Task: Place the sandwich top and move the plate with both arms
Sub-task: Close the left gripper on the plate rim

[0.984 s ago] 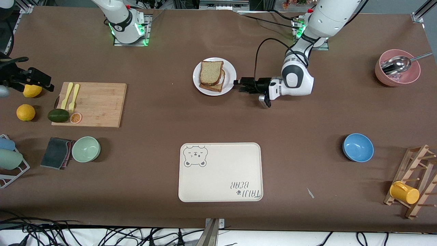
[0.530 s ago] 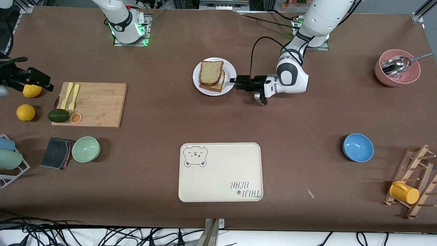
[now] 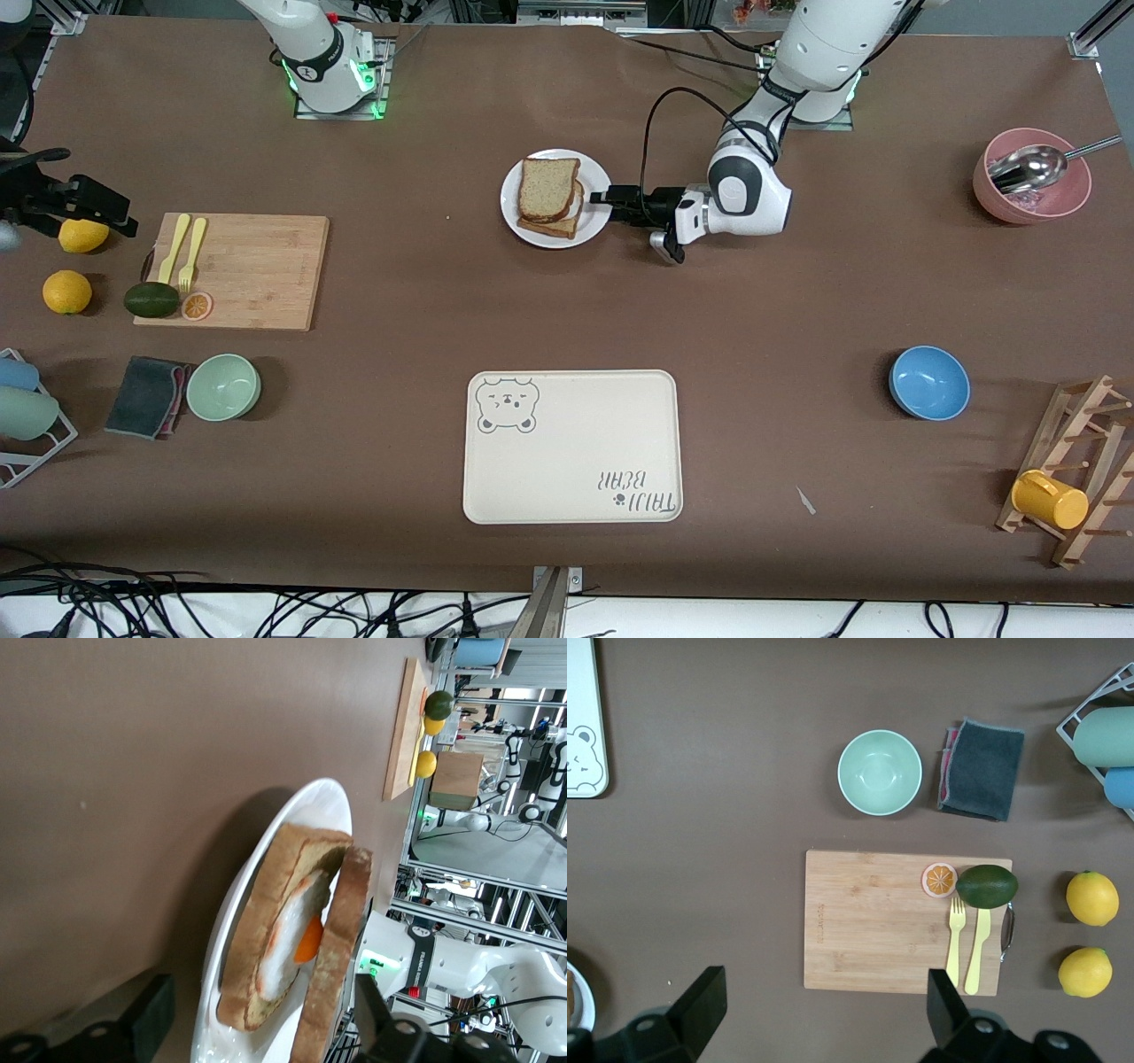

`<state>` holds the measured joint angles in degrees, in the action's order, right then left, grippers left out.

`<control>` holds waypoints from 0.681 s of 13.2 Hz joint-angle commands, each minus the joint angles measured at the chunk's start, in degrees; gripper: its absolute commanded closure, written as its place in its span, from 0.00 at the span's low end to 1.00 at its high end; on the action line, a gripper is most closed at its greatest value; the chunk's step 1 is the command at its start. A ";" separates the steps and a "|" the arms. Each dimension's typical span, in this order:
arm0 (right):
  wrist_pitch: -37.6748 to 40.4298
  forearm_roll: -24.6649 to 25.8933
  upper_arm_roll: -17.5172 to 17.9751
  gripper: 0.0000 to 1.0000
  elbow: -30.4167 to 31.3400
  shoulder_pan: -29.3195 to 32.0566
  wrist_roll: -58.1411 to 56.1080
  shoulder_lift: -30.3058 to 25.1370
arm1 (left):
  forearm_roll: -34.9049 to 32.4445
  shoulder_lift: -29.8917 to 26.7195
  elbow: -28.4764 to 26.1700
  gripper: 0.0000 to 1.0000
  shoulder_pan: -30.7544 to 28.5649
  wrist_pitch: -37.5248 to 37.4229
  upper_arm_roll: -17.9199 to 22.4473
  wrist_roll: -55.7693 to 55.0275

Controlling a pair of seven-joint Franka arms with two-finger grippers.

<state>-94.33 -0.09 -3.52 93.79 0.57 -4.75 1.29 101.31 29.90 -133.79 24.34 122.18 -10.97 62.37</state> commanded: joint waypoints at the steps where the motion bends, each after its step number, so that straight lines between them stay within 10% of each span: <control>1: 1.34 0.27 0.18 0.00 -1.06 0.66 0.36 0.47 | 2.05 -0.19 -0.60 0.23 0.88 0.78 -0.01 1.44; 9: 1.34 0.18 0.18 0.00 -1.06 0.74 0.36 0.56 | 2.05 2.26 -0.77 0.41 0.88 0.78 -0.01 5.82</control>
<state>-94.11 -0.09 -3.74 93.79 0.72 -4.75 1.65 101.31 30.90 -134.15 24.69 122.41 -10.97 64.22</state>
